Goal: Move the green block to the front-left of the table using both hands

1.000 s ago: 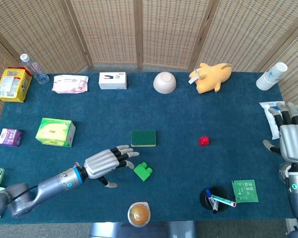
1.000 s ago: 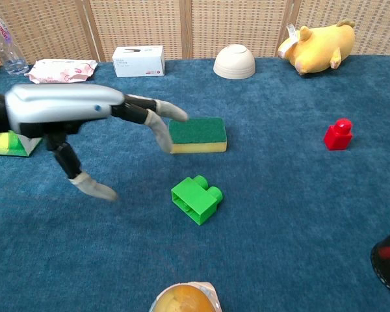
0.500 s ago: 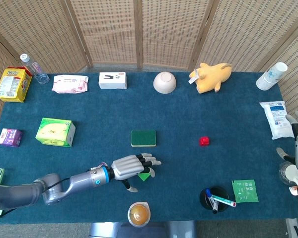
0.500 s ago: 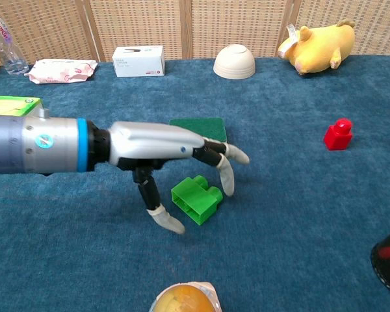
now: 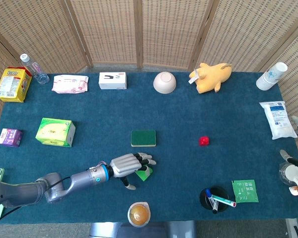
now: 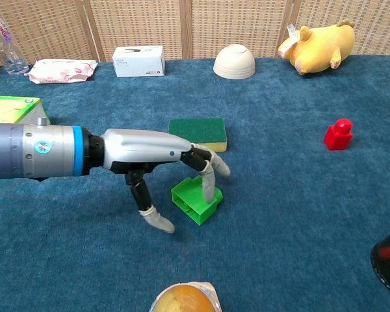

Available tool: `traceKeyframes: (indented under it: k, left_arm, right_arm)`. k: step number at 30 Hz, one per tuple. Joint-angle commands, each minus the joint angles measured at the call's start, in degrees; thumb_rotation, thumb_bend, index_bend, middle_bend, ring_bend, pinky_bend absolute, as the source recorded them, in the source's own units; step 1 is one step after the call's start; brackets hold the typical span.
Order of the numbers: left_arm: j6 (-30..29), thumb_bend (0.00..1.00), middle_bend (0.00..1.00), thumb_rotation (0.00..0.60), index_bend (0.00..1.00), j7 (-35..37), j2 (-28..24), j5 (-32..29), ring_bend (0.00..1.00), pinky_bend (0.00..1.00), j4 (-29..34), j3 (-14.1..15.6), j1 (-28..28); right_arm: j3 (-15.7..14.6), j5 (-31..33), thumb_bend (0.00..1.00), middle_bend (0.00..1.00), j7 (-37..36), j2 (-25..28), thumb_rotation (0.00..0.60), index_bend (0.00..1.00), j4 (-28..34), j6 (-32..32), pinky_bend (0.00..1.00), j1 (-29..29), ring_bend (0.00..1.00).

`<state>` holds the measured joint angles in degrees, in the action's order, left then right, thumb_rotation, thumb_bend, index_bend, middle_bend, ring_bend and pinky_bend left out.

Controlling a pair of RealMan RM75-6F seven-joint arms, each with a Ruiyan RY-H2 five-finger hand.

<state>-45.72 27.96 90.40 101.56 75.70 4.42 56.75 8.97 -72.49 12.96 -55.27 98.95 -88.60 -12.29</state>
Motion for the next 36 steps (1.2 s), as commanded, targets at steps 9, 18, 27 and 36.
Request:
traceKeyframes:
  k: [9,18,27,36]
  left_arm:
    - [-1.7,0.23,0.17,0.548,0.38,0.4,-1.6,-0.8,0.07,0.19,0.9,2.6,-1.2]
    - [-5.4,0.23,0.17,0.542,0.36,0.8,-1.4,-0.6,0.05,0.16,0.9,1.7,-1.3]
    - [-2.5,0.23,0.15,0.545,0.36,1.6,2.3,0.1,0.02,0.12,-0.6,1.3,2.1]
    - [-2.1,0.23,0.2,0.545,0.4,-0.2,2.4,0.2,0.09,0.2,-0.8,2.7,2.8]
  right_arm:
    - [0.6,-0.5,0.1,0.16,-0.2,0.1,0.6,0.15,1.1,0.4,0.15,0.7,0.07]
    - [1.3,-0.1,0.1,0.15,-0.6,0.1,0.6,0.14,0.8,0.6,0.15,1.4,0.07]
    - [1.7,0.1,0.09,0.15,-2.0,0.1,0.6,0.13,-0.2,0.7,0.15,2.3,0.07]
    - [2.1,-0.3,0.09,0.15,-3.3,0.4,0.6,0.13,-0.3,0.3,0.15,3.3,0.07]
